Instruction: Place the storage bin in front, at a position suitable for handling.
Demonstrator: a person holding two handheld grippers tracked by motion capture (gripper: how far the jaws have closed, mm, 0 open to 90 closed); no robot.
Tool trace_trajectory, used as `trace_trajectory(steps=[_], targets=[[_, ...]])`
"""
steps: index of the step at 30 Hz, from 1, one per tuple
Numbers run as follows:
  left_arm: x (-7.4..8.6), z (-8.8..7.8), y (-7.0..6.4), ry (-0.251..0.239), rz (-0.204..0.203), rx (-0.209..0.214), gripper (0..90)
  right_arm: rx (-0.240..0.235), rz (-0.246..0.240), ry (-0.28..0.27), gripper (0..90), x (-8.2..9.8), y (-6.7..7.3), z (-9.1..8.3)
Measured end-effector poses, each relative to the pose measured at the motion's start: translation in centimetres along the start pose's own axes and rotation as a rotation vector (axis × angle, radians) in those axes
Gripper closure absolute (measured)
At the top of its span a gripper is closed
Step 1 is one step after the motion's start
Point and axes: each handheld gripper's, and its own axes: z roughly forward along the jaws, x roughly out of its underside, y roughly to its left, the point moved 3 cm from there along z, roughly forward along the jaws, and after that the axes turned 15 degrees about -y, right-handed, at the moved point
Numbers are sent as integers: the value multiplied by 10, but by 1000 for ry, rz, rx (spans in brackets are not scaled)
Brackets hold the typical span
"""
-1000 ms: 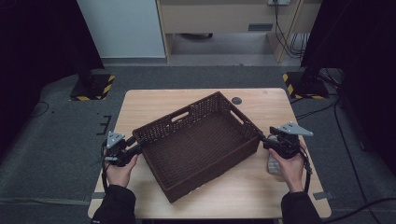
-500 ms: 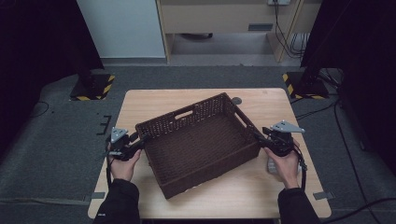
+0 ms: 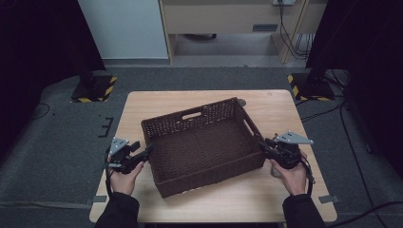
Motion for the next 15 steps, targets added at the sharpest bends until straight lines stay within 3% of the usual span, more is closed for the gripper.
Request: trace_trajectory(steps=[2, 4, 9, 12, 15], targets=[[2, 3, -1, 5, 15, -17, 402, 0, -17, -4, 606, -3, -1, 0], [3, 4, -1, -1, 23, -38, 459, 8, -27, -22, 615, -5, -5, 3], [3, 11, -3, 7, 23, -34, 544, -3, -18, 18, 759, -2, -8, 18], [4, 15, -3, 13, 25, -37, 549, 8, -49, 32, 768, 0, -5, 18], [0, 12, -2, 20, 33, -31, 541, -6, -26, 38, 761, 1, 0, 12]])
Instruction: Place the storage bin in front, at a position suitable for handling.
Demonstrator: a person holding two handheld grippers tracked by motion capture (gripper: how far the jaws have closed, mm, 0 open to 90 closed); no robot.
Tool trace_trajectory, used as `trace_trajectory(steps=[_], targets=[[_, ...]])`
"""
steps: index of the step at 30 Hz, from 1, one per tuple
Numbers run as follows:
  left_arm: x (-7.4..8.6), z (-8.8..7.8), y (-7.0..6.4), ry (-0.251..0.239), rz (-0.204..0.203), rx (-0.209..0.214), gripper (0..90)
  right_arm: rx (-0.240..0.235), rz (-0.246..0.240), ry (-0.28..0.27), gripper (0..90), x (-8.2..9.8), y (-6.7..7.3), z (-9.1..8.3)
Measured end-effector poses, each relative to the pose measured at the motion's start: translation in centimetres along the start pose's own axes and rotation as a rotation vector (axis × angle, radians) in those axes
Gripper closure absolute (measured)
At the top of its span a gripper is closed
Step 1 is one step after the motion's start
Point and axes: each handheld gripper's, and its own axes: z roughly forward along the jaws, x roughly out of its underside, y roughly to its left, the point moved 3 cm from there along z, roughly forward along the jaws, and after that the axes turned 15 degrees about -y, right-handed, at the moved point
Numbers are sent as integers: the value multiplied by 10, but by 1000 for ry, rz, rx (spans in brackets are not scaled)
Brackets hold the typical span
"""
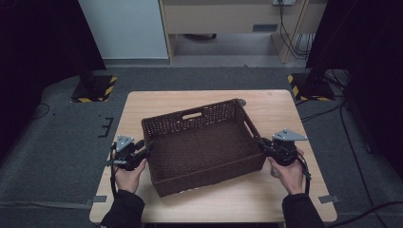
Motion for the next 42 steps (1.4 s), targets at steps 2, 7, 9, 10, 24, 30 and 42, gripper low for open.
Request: trace_trajectory(steps=[2, 7, 9, 10, 24, 30, 42], targets=[[-2, -5, 0, -8, 1, 10, 532, -3, -1, -2, 756, 1, 2, -2], [0, -14, -1, 4, 3, 35, 517, -35, 8, -1, 710, 4, 20, -14], [3, -15, -1, 18, 19, 27, 545, -37, -4, 3, 700, 4, 22, -16], [4, -15, 0, 22, 24, 25, 545, -38, -5, -2, 693, 3, 22, -16], [5, -4, 12, 27, 35, 18, 622, -60, 3, -36, 659, -6, 13, 7], [2, 2, 16, 34, 39, 39, 621, -60, -4, -18, 702, -4, 20, 8], [3, 2, 18, 28, 30, 60, 608, -34, -13, -23, 668, -3, 30, -10]])
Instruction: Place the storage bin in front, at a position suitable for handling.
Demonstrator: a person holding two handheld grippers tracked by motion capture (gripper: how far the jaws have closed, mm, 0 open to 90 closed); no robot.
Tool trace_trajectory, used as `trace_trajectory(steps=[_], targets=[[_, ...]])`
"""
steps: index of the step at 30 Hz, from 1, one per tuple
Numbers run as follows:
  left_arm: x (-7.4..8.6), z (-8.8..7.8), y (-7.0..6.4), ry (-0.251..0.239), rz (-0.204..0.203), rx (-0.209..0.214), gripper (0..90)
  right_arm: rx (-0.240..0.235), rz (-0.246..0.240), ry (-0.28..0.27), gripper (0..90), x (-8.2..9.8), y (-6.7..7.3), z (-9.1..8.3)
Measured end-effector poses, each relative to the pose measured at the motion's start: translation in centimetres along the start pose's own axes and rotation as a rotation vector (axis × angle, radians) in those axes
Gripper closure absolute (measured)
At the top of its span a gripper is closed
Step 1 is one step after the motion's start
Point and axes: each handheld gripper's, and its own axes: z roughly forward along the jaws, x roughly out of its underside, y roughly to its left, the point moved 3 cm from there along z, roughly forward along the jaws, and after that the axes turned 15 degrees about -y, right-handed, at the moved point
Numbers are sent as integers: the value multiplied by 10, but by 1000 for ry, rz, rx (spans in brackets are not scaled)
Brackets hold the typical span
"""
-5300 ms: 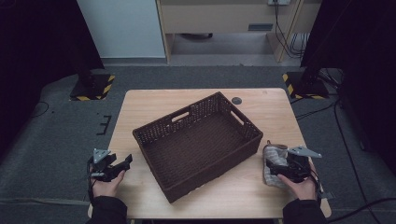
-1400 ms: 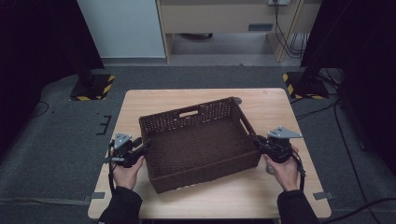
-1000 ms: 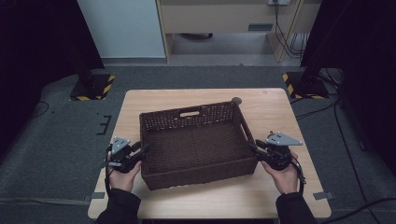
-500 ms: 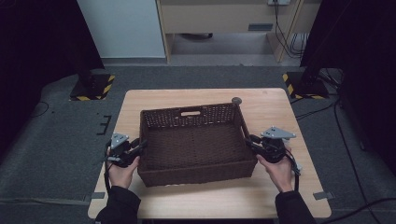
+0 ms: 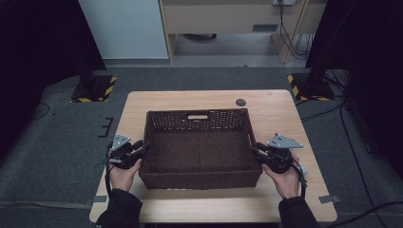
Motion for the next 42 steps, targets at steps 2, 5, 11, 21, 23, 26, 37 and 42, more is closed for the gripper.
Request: trace_trajectory(steps=[2, 5, 11, 21, 23, 26, 37, 42], targets=[[0, 0, 0, 3, -6, 9, 628, 4, 4, -9, 650, -2, -2, 3], [0, 1, 1, 10, -9, 16, 641, 7, 6, 0, 653, -1, -6, 12], [-1, 5, 3, 7, -6, 35, 647, 18, 19, 6, 675, 3, -2, 9], [0, 3, 1, 11, 17, 33, 626, 35, 57, -84, 546, -10, -19, -10], [0, 4, 1, 13, 13, 33, 625, 45, 62, -87, 532, -10, -24, -12], [0, 4, 1, 15, 19, 31, 620, 88, 52, -72, 481, -5, -38, -18], [0, 4, 2, 12, 20, 26, 598, 238, 41, 28, 329, 28, -79, -26], [0, 4, 2, 14, 17, 21, 593, 241, 51, 105, 368, 47, -86, -22]])
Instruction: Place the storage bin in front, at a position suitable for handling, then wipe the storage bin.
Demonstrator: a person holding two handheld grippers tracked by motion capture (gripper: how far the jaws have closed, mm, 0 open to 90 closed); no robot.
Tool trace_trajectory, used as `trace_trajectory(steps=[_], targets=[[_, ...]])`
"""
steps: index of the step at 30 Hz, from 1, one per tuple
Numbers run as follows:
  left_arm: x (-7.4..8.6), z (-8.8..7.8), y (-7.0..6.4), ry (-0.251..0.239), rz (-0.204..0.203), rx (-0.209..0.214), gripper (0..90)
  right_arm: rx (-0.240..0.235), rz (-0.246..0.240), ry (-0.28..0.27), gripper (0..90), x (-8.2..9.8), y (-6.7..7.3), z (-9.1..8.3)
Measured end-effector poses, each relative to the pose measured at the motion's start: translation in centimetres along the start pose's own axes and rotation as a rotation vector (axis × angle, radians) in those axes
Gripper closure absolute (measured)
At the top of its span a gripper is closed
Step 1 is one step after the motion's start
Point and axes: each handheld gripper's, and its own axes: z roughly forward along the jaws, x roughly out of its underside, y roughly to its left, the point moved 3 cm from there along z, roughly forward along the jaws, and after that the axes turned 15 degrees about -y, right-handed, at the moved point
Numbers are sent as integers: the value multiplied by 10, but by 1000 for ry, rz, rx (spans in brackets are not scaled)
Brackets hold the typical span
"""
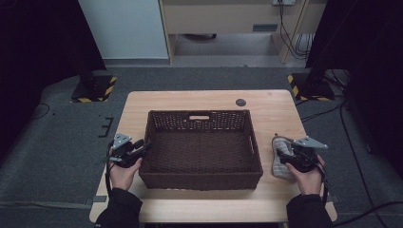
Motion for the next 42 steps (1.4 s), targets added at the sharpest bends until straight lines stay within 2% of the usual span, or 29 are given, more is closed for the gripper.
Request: trace_trajectory(steps=[2, 4, 8, 11, 16, 18, 20, 21, 22, 26, 34, 39, 42], targets=[[0, 0, 0, 1, 0, -1, 587, -4, 1, 40, 393, 8, -3, 4], [0, 0, 0, 1, -3, -1, 582, -5, 5, 69, 460, 14, -7, 8], [0, 0, 1, 4, -17, 2, 578, -21, 19, 75, 570, 16, -8, 9], [0, 0, 1, 4, -18, 5, 580, -19, 9, 83, 647, 16, -8, 13], [0, 0, 0, 3, -17, 18, 610, -27, 18, 88, 691, 13, -7, 14], [0, 0, 0, 3, -25, 27, 633, -39, 31, 67, 694, 10, -6, 12], [0, 0, 1, 5, -30, 30, 639, -66, 46, 17, 693, 3, -4, 9], [0, 0, 1, 5, -32, 32, 639, -66, 46, 17, 693, 3, -4, 9], [0, 0, 1, 6, -32, 32, 642, -83, 50, -21, 693, -2, -1, 7], [0, 1, 0, 12, -20, 31, 647, -111, 53, -79, 694, -13, 3, 4], [-1, 3, 1, 13, -16, 40, 648, -124, 43, -128, 697, -27, 6, 8], [-1, 3, 0, 17, -4, 33, 648, -118, 29, -123, 699, -33, 10, 18], [-2, 3, 0, 17, -5, 33, 646, -110, 23, -147, 700, -42, 13, 28]])
